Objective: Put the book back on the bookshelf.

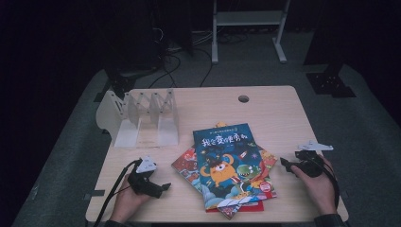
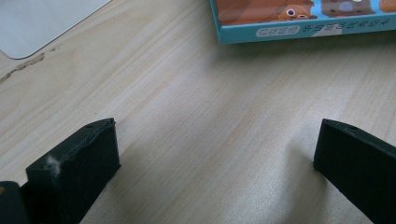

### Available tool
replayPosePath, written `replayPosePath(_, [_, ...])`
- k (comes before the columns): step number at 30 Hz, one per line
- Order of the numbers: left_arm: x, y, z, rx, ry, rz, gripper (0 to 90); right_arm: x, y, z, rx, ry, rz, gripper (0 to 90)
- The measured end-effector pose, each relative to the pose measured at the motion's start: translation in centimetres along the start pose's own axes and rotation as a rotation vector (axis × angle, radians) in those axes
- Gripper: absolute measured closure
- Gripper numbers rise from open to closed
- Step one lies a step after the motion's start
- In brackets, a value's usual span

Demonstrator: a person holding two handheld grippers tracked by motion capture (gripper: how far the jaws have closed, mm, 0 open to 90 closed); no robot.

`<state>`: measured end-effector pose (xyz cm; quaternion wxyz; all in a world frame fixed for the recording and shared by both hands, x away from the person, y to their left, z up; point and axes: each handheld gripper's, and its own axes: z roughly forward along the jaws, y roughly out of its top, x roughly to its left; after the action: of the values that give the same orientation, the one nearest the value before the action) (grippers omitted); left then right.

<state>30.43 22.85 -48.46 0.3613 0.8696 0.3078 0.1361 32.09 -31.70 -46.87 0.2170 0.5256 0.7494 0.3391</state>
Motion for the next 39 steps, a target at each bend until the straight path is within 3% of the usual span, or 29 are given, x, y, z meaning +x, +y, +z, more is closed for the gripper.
replayPosePath(7, [0.0, 0.0, 0.0, 0.000, 0.000, 0.000, 0.0, 0.5, 2.4, 0.0, -0.044, 0.052, -0.004, 30.2])
replayPosePath(15, [0.0, 0.0, 0.0, 0.000, 0.000, 0.000, 0.0, 1.3, 4.3, 0.8, -0.055, 0.098, -0.011, 29.3])
replayPosePath(28, [0.0, 0.0, 0.0, -0.002, 0.000, -0.002, 0.0, 3.2, 8.5, 3.3, -0.058, 0.184, -0.029, 28.2])
replayPosePath(29, [0.0, 0.0, 0.0, -0.001, 0.000, 0.000, 0.0, 3.3, 9.0, 3.7, -0.060, 0.212, -0.021, 27.9])
replayPosePath(34, [0.0, 0.0, 0.0, -0.001, 0.000, 0.000, 0.0, 3.7, 10.3, 5.1, -0.058, 0.253, -0.021, 27.6])
replayPosePath(39, [0.0, 0.0, 0.0, 0.000, 0.000, 0.000, 0.0, 4.2, 11.1, 6.2, -0.055, 0.256, -0.040, 28.3])
